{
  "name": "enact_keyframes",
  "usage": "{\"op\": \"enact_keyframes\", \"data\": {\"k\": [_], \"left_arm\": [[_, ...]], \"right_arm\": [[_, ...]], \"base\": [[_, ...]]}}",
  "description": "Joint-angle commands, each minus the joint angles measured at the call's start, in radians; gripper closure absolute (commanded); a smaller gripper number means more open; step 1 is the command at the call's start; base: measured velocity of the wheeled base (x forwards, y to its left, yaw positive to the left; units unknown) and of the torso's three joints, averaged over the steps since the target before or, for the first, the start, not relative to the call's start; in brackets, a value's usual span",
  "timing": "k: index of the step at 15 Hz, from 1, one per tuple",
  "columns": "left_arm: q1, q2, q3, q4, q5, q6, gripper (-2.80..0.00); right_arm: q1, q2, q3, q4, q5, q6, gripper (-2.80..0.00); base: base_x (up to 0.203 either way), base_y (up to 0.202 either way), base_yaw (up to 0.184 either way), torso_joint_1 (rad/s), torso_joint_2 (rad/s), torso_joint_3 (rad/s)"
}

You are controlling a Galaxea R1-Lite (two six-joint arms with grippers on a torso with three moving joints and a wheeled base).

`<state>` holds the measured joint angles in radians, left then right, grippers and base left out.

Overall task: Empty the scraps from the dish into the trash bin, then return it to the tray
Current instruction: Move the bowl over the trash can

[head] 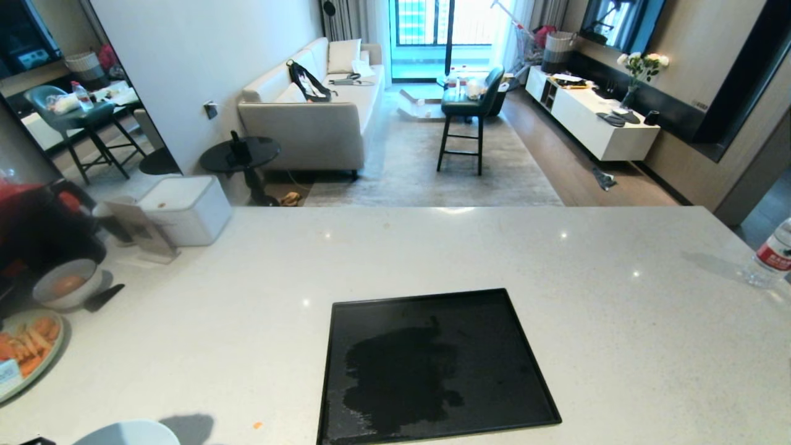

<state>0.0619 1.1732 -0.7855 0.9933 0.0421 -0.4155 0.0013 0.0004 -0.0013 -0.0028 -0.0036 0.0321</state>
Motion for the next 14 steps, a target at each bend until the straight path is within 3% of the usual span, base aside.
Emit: {"op": "enact_keyframes", "data": {"k": [1,14], "left_arm": [[0.0,0.0,0.006,0.005,0.001,-0.003,0.0],[-0.005,-0.001,0.026,0.002,-0.004,-0.005,0.0]], "right_arm": [[0.0,0.0,0.0,0.0,0.0,0.0,0.0],[0.0,0.0,0.0,0.0,0.001,0.0,0.0]], "base": [[0.0,0.0,0.0,0.0,0.0,0.0],[0.0,0.0,0.0,0.0,0.0,0.0]]}}
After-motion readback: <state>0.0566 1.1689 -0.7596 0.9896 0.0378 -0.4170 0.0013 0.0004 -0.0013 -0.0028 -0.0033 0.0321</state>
